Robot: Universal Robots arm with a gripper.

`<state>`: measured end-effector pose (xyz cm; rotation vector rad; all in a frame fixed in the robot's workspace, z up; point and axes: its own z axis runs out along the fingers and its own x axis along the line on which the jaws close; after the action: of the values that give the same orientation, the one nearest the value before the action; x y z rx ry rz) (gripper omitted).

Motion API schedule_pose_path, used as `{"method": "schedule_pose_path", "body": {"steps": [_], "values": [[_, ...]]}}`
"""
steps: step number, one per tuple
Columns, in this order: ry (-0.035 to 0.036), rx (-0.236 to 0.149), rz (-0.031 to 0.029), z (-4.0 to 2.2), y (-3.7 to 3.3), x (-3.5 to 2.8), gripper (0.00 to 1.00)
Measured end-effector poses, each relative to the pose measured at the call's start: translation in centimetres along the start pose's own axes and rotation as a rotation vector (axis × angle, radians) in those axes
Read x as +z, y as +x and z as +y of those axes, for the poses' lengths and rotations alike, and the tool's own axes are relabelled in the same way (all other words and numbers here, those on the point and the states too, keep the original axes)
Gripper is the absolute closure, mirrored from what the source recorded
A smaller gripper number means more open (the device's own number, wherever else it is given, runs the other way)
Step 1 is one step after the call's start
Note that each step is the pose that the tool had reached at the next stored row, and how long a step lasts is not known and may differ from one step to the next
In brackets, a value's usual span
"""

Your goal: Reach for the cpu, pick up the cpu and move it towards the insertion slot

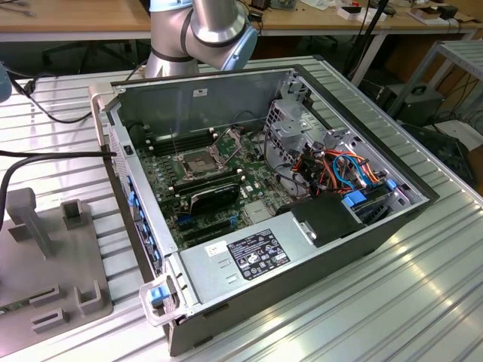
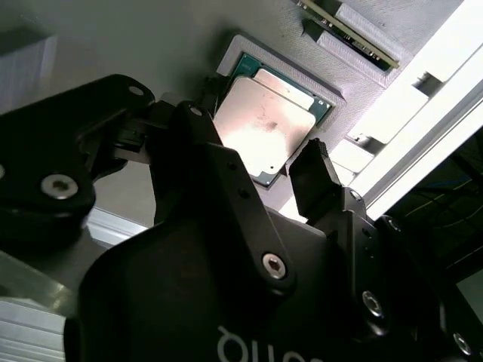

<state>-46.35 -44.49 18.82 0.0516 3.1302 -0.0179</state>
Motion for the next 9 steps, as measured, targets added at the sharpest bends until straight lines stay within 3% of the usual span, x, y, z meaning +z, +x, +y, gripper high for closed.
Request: {"method": "schedule_pose_path", "body": {"steps": [5, 6, 7, 9], "values": [[0.0000, 0.000, 0.0014, 0.00, -0.10, 0.16, 0.36], [-0.0002, 0.000, 0.0011, 0.01, -0.11, -0.18, 0.45], [0.0003, 0.000, 0.0013, -0.01, -0.12, -0.91, 0.45], [0.0003, 0.000, 0.0014, -0.01, -0.12, -1.16, 0.45]]}}
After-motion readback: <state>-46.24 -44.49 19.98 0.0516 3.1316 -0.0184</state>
